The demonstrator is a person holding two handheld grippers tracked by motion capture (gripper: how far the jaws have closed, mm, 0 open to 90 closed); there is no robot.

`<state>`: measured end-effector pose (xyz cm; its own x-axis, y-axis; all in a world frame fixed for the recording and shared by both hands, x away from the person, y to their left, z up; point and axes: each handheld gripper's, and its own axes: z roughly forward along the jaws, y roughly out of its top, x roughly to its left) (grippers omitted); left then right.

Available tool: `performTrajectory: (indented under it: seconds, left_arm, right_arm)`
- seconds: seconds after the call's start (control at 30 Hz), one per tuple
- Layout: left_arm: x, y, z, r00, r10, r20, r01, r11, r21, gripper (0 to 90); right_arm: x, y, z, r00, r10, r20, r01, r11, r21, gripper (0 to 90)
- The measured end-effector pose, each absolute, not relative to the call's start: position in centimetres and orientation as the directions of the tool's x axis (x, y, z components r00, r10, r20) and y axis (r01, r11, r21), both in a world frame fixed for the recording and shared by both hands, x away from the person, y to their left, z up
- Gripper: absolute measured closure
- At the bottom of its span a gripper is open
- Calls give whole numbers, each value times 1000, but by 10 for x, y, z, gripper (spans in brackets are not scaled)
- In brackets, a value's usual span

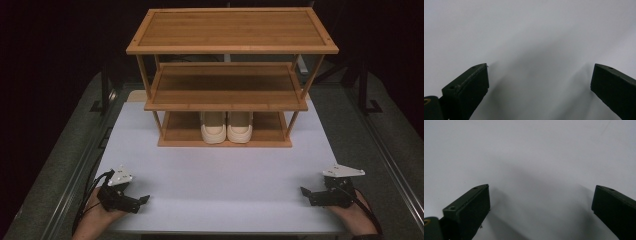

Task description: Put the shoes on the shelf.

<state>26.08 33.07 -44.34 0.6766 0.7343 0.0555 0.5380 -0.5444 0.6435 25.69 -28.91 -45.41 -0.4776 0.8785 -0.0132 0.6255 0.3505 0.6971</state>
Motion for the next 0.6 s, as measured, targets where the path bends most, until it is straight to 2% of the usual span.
performTrajectory:
  seconds: [0.2, 0.6]
  left_arm:
    - [258, 340, -450, 670, 743, 5, 537, -488, 689, 8]
    - [257, 339, -451, 670, 743, 15, 532, -494, 688, 8]
  right_arm:
    - [258, -291, -457, -474, 880, 14, 643, 336, 688, 17]
    - [258, -292, -458, -473, 881, 16, 645, 334, 687, 17]
